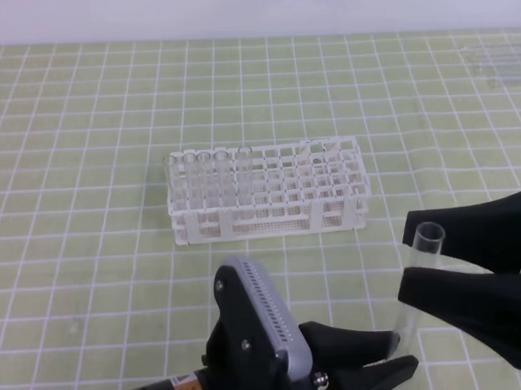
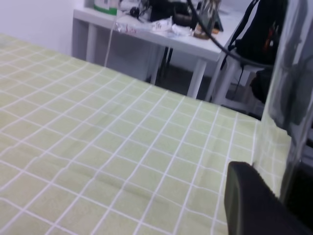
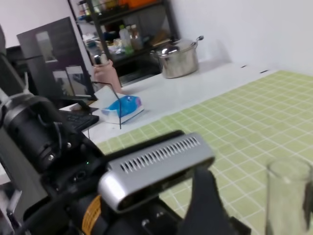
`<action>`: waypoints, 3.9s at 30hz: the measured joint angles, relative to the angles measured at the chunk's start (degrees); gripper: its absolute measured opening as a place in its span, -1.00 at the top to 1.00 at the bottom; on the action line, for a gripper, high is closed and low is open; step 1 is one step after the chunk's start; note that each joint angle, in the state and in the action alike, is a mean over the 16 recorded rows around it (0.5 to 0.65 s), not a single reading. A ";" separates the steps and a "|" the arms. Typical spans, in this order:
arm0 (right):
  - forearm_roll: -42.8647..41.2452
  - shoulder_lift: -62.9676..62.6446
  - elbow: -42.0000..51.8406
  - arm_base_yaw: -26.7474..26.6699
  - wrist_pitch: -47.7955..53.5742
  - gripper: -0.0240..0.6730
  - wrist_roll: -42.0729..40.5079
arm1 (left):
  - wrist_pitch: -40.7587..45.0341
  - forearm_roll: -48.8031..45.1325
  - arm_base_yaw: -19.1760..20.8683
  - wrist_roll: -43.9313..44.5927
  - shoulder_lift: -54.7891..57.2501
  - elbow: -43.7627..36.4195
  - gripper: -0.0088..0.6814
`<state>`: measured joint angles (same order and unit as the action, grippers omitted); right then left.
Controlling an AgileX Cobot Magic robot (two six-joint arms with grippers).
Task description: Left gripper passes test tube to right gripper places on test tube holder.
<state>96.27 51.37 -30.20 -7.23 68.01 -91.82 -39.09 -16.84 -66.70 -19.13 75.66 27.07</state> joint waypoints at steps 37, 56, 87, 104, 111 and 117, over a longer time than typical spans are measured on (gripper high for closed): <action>-2.42 0.95 -1.52 -1.22 -2.46 0.63 -3.62 | -0.05 1.50 0.00 3.62 0.77 -0.04 -0.02; -3.43 1.35 -5.24 -1.22 -17.23 0.63 -4.50 | 22.10 1.33 7.18 8.00 -17.33 -0.01 -0.04; 3.01 9.08 -9.59 -1.31 -13.85 0.63 -14.68 | 58.20 -9.01 10.94 -7.90 -71.05 -9.77 0.98; 3.01 11.56 -9.75 -1.32 -17.90 0.63 -18.36 | 61.37 -9.12 10.91 -8.37 -74.19 -10.84 0.98; 3.01 11.57 -9.75 -1.32 -19.28 0.63 -19.77 | 61.50 -9.00 10.87 -8.36 -74.33 -10.82 0.98; 3.04 11.63 -9.68 -1.32 -20.37 0.63 -20.15 | 61.46 -9.06 10.89 -8.36 -74.26 -10.83 0.98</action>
<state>99.30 63.00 -39.88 -8.55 47.64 -111.96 22.36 -25.90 -55.81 -27.50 1.39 16.24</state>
